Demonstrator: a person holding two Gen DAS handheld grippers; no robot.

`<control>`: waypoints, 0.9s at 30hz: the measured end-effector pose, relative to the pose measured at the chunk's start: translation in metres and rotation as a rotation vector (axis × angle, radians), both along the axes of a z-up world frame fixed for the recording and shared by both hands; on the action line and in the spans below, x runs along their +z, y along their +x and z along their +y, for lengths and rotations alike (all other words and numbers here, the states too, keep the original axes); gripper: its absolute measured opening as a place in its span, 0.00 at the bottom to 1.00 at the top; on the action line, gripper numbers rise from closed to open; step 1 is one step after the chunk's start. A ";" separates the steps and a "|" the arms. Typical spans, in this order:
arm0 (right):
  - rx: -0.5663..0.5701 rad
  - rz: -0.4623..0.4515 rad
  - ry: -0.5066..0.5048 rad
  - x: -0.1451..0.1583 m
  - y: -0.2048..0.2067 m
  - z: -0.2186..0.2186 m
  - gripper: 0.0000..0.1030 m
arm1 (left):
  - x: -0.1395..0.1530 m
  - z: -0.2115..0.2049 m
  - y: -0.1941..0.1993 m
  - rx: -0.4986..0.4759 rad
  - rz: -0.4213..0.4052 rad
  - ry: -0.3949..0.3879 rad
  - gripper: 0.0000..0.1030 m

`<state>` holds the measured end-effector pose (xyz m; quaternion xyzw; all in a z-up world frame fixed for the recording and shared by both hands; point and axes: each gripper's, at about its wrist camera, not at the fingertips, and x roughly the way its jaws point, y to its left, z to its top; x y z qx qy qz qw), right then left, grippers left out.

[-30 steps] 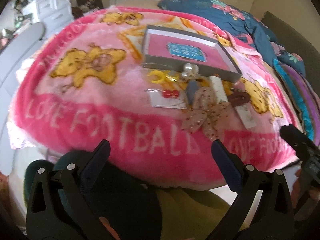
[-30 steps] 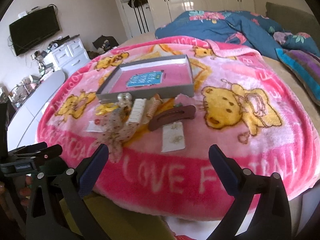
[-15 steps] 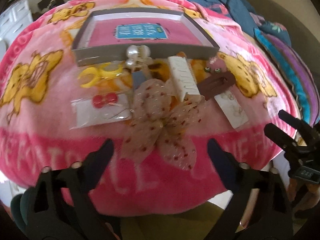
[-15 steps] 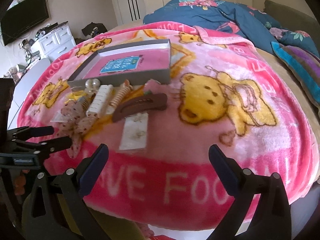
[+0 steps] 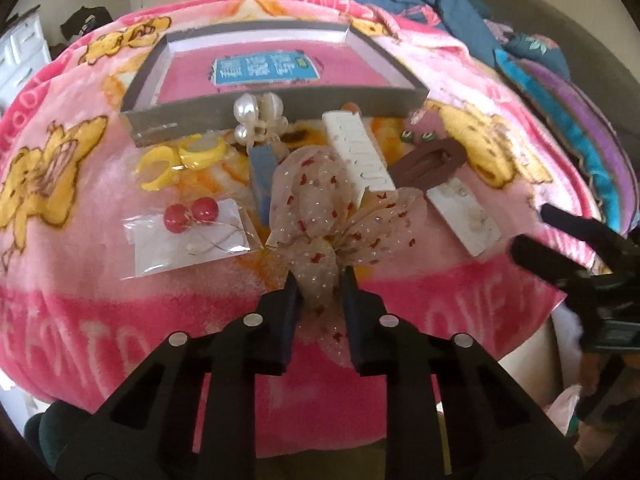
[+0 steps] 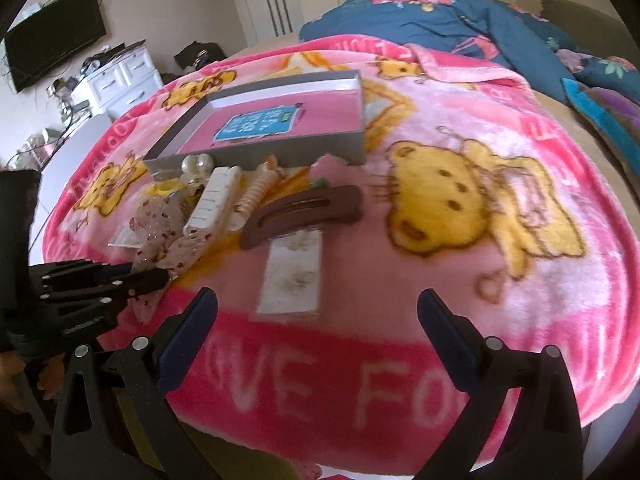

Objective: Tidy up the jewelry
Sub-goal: 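Grasp the beige polka-dot bow with the left tool while the right tool grasps the gold-earring card, then carry the bow into the grey tray with the left tool while the right tool drops the earring card there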

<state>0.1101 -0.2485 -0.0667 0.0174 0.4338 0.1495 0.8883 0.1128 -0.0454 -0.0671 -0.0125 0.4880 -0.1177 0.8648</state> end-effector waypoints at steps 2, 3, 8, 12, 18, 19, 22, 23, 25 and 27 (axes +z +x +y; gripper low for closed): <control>0.012 0.000 -0.017 -0.003 0.004 0.009 0.96 | 0.006 0.002 -0.003 -0.001 -0.015 -0.013 0.11; 0.023 0.002 -0.025 -0.005 0.005 0.014 0.96 | 0.010 0.003 -0.004 -0.004 -0.024 -0.019 0.11; 0.029 0.009 -0.052 -0.018 0.017 0.032 0.86 | 0.028 0.011 -0.006 0.004 -0.055 -0.043 0.11; 0.022 0.037 -0.053 -0.030 0.029 0.035 0.60 | 0.043 0.024 0.000 0.028 -0.085 -0.047 0.11; -0.024 0.036 0.024 -0.032 0.031 0.009 0.38 | 0.054 0.040 0.017 0.037 -0.102 -0.036 0.11; -0.036 0.031 0.029 -0.029 0.030 0.005 0.37 | 0.057 0.043 0.021 0.036 -0.107 -0.041 0.11; -0.070 0.017 0.060 -0.019 0.028 -0.009 0.37 | 0.062 0.047 0.029 0.039 -0.123 -0.049 0.11; -0.085 0.006 0.070 -0.014 0.027 -0.015 0.37 | 0.064 0.049 0.033 0.041 -0.126 -0.058 0.11; -0.107 -0.019 0.086 -0.003 0.025 -0.023 0.37 | 0.067 0.051 0.042 0.044 -0.126 -0.066 0.11; -0.118 -0.046 0.098 0.009 0.025 -0.030 0.37 | 0.071 0.053 0.051 0.046 -0.128 -0.066 0.11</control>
